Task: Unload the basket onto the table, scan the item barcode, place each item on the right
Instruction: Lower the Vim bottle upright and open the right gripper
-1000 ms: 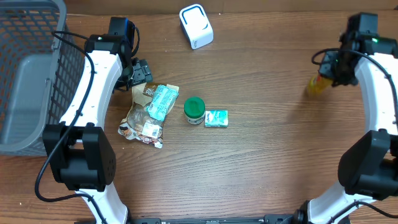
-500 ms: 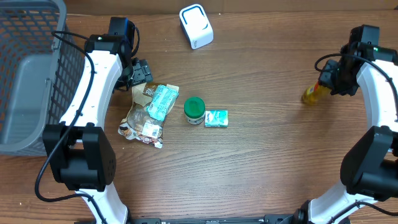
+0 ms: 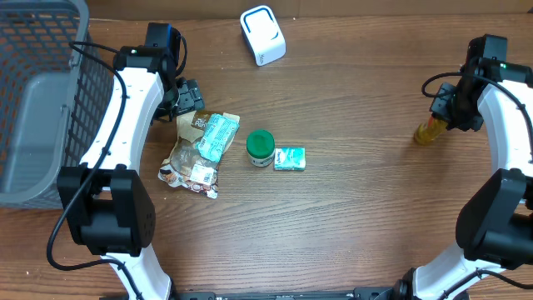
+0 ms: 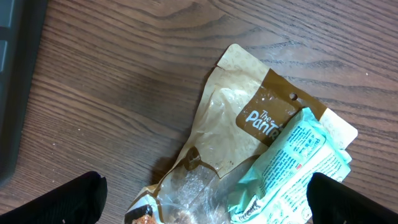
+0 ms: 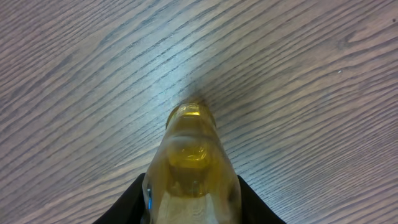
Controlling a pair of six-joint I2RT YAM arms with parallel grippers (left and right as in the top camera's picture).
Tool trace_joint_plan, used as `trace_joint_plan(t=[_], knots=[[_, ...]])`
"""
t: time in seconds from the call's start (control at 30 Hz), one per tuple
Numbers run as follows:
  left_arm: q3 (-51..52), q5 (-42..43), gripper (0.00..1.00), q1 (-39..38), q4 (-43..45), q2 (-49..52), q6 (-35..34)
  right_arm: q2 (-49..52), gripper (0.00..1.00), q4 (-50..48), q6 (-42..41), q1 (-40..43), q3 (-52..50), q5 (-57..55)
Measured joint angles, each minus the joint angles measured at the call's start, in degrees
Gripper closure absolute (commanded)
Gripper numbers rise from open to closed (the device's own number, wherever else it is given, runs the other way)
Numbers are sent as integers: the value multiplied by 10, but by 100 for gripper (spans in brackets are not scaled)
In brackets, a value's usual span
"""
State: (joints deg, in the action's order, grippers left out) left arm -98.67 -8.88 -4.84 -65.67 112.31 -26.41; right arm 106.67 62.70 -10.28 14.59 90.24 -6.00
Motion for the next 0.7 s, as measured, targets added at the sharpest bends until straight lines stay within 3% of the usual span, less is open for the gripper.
trace_joint_plan(t=[0.13, 0.27, 0.47, 0.7], knots=[[0, 0, 0, 0, 0, 0, 0, 0, 60, 2, -1, 0, 0, 0], [0, 0, 0, 0, 0, 0, 0, 0, 42, 3, -3, 0, 0, 0], [0, 0, 0, 0, 0, 0, 0, 0, 26, 3, -2, 0, 0, -2], [0, 0, 0, 0, 0, 0, 0, 0, 20, -28, -1, 0, 0, -7]])
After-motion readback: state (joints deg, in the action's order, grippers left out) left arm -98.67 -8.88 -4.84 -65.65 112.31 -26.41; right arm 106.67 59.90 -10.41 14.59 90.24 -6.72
